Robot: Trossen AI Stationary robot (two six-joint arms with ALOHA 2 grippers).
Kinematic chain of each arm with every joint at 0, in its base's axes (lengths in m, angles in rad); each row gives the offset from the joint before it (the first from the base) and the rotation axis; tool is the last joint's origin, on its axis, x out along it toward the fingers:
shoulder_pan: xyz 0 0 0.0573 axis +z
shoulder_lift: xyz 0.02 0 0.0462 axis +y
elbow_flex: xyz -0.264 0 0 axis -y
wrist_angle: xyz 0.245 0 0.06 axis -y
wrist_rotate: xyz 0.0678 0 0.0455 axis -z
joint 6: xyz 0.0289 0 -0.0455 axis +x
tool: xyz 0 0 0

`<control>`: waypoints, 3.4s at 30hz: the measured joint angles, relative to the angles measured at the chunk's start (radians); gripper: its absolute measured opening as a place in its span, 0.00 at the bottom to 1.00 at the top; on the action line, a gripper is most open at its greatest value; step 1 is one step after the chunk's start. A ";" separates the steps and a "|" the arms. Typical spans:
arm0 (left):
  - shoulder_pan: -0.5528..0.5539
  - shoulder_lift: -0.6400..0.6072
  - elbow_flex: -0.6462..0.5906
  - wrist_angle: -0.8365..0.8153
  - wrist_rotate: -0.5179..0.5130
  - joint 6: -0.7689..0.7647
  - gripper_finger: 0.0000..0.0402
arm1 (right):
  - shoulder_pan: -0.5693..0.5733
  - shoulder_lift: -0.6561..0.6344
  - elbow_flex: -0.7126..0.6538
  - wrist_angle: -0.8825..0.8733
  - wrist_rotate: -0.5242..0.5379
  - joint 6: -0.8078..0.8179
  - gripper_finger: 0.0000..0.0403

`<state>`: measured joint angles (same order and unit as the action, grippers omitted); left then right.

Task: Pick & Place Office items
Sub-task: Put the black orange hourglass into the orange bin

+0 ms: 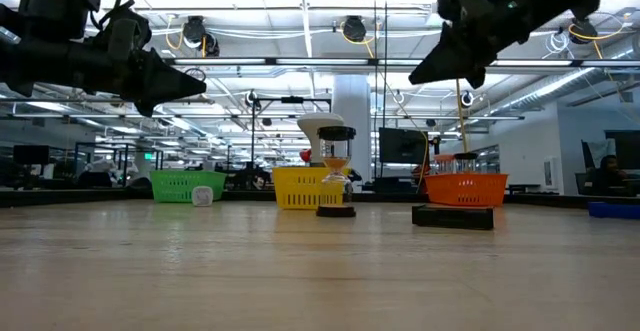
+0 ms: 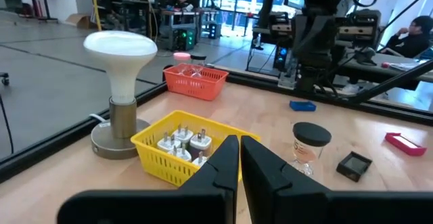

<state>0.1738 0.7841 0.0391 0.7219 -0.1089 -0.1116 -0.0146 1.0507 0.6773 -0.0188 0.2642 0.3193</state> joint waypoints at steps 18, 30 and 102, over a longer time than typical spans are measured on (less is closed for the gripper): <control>0.000 0.000 0.000 0.000 -0.001 0.001 0.04 | 0.077 0.063 0.023 0.232 -0.078 -0.070 0.00; 0.000 0.000 0.000 0.000 -0.003 0.001 0.04 | 0.137 0.218 0.318 -0.220 0.096 -0.017 0.21; 0.000 0.000 0.001 0.000 -0.002 0.001 0.04 | 0.083 0.390 0.494 -0.447 0.136 0.050 0.50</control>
<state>0.1734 0.7844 0.0399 0.7221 -0.1104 -0.1101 0.0685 1.4402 1.1717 -0.4662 0.4002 0.3693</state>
